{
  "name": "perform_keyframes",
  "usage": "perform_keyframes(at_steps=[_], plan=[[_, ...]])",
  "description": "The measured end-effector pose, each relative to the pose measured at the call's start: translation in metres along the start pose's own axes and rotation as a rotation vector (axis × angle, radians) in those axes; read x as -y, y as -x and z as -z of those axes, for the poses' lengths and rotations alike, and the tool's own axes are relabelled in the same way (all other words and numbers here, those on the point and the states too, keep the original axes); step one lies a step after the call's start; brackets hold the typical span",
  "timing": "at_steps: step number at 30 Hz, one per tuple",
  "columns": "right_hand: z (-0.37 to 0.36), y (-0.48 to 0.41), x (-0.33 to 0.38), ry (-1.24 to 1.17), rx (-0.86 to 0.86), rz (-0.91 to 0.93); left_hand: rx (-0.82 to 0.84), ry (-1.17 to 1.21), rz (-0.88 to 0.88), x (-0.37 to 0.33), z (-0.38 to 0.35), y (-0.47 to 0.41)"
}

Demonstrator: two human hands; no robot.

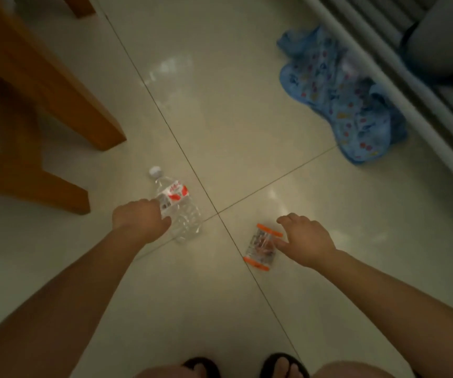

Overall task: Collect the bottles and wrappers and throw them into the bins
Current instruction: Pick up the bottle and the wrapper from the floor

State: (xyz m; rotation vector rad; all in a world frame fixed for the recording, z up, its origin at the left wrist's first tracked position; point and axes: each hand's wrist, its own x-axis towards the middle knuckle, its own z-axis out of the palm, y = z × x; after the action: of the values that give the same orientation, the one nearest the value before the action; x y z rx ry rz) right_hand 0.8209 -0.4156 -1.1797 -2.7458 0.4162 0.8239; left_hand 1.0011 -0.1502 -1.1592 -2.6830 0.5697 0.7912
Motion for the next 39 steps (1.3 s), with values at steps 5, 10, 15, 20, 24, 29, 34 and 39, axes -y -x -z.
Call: perform_keyframes(at_steps=[5,10,15,20,24,29,34,39], plan=[[-0.031,-0.015,-0.001,-0.037,0.05,-0.053,0.056,0.179,0.198,-0.004,-0.034,-0.016],[-0.045,-0.027,0.0,-0.13,0.038,-0.085,0.1,0.439,0.332,-0.008,-0.058,-0.029],[-0.054,-0.032,0.004,-0.172,0.018,-0.079,0.101,0.814,0.447,-0.016,-0.066,-0.04],[-0.06,-0.03,0.006,-0.195,0.028,-0.08,0.052,0.974,0.522,-0.026,-0.064,-0.043],[-0.061,-0.029,0.003,-0.267,0.039,-0.112,0.046,1.266,0.546,-0.025,-0.073,-0.052],[-0.06,-0.027,-0.003,-0.575,-0.006,-0.162,0.022,1.5,0.525,-0.028,-0.065,-0.048],[-0.037,-0.032,-0.002,-0.859,-0.064,-0.231,0.034,1.534,0.467,-0.024,-0.05,-0.039],[0.016,-0.037,0.008,-1.022,-0.124,-0.188,0.017,1.522,0.381,-0.014,-0.003,-0.029]])
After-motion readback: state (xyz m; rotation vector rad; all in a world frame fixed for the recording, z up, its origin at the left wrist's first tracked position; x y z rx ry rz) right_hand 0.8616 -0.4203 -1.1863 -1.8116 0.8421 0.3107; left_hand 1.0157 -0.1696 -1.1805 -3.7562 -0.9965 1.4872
